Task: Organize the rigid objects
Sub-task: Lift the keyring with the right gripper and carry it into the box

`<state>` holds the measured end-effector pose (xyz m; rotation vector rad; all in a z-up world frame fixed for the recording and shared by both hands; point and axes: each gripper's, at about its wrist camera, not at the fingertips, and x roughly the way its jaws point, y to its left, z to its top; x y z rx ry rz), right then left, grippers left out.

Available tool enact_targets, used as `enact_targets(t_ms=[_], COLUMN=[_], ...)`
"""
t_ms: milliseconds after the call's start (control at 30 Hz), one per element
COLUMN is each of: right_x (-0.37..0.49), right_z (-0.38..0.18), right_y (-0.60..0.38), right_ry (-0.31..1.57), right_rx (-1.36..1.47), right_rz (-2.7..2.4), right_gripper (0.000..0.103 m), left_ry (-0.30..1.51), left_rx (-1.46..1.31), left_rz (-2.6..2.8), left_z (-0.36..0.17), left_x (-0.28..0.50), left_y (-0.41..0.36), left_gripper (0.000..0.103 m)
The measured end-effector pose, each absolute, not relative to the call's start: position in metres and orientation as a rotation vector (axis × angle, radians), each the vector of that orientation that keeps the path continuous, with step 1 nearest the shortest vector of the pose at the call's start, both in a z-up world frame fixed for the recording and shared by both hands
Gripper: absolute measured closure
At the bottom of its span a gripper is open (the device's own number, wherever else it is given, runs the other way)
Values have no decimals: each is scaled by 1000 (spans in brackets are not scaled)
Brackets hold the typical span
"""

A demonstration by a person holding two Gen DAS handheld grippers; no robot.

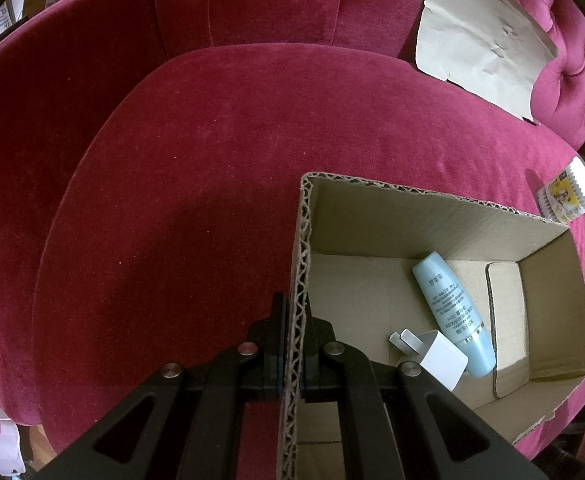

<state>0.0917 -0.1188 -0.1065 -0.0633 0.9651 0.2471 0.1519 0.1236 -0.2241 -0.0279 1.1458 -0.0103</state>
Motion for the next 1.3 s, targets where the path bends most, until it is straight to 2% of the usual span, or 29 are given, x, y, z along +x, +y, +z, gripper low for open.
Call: enact_targets(t_ms=[667, 1300], right_x=[105, 122], right_z=[-64, -98], right_y=[-59, -1], right_ry=[856, 907], right_rx=[-45, -29], right_rz=[332, 393], right_gripper=[98, 98], left_ry=[1145, 1140], left_rx=[-35, -37], left_rz=[-9, -11], left_z=[-224, -224], left_x=[150, 149], left_y=[124, 124], left_gripper=[99, 99])
